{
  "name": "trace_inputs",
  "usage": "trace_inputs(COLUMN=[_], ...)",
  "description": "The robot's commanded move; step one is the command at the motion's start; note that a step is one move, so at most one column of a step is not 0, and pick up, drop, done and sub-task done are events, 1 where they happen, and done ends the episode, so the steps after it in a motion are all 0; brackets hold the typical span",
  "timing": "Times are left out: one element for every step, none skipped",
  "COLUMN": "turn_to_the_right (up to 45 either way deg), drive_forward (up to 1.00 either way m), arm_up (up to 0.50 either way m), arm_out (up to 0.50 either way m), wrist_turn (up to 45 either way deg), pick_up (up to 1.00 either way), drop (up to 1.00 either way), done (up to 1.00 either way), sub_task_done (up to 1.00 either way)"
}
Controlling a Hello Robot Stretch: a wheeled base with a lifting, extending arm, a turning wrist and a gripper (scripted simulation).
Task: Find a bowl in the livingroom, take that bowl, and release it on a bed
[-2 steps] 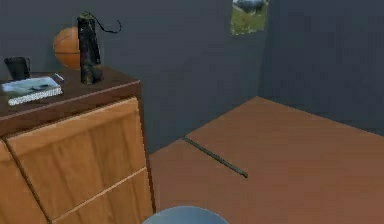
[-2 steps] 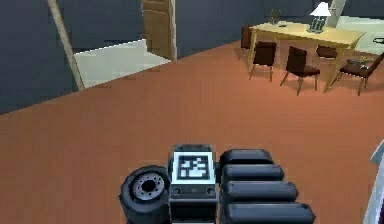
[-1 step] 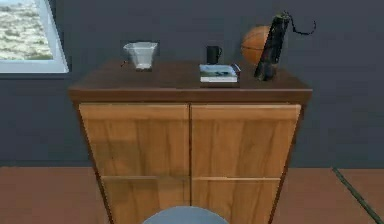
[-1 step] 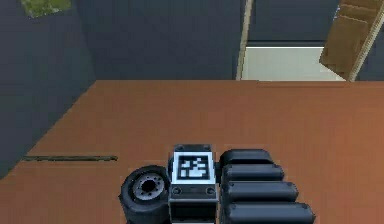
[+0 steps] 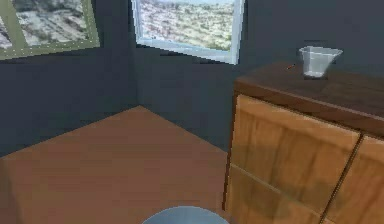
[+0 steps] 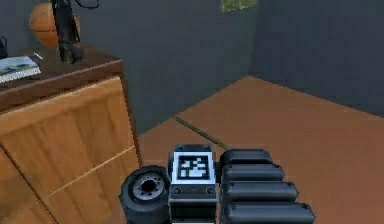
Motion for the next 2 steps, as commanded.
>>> trace_inputs(turn_to_the_right=[0.0,-45.0], drive_forward=[0.30,0.00], arm_up=[0.00,0.00], arm_out=[0.00,0.00], wrist_turn=[0.0,0.0], pick_up=[0.00,0.00], drop=[0.00,0.00], done=[0.00,0.00], sub_task_done=[0.00,0.00])
